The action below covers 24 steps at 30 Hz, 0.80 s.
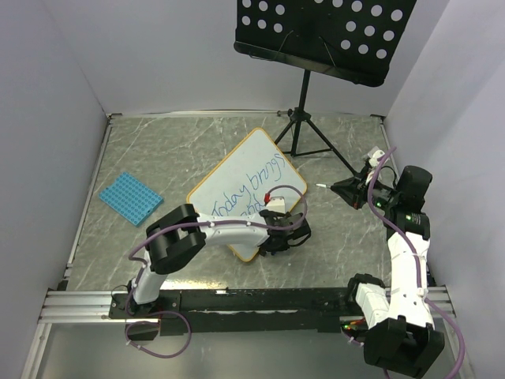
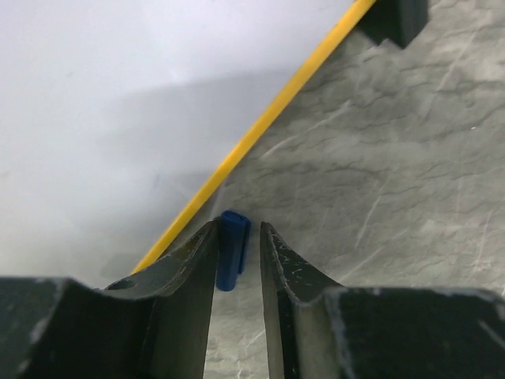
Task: Write a sentence on the whiteboard
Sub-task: Pick up the pen cap from the center of the board.
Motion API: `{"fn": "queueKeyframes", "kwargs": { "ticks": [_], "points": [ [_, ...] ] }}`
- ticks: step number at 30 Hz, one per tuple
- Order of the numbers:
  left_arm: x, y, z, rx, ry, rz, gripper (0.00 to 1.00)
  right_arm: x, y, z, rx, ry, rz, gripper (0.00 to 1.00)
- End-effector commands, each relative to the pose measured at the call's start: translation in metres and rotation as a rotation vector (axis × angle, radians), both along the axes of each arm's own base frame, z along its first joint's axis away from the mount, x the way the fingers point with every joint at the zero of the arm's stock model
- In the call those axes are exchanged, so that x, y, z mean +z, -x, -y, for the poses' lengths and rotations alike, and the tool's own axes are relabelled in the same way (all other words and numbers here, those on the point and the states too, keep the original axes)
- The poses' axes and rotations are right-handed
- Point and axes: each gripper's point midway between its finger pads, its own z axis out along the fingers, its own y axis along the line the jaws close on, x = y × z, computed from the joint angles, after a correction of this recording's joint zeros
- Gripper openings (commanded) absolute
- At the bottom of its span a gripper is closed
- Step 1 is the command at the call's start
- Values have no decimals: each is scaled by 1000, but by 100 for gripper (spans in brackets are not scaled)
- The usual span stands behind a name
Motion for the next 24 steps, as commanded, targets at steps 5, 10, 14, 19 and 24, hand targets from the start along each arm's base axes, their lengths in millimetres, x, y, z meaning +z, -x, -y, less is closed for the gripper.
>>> {"fn": "queueKeyframes", "kwargs": {
  "ticks": [5, 10, 14, 19, 24],
  "points": [
    [-43, 13, -8, -76, -98, -73, 27, 15, 4, -2, 30, -6, 49, 0],
    [-42, 14, 0, -155, -88, -65, 20, 16, 5, -2, 29, -8, 53, 0],
    [-40, 14, 0, -216, -94, -53, 14, 16, 5, -1, 27, -11, 51, 0],
    [-16, 13, 17, -261, 30, -22, 9, 16, 6, 0, 24, -10, 54, 0],
    [43, 5, 49, -256, 329, 51, 6, 16, 7, 2, 19, -15, 49, 0]
  ]
}}
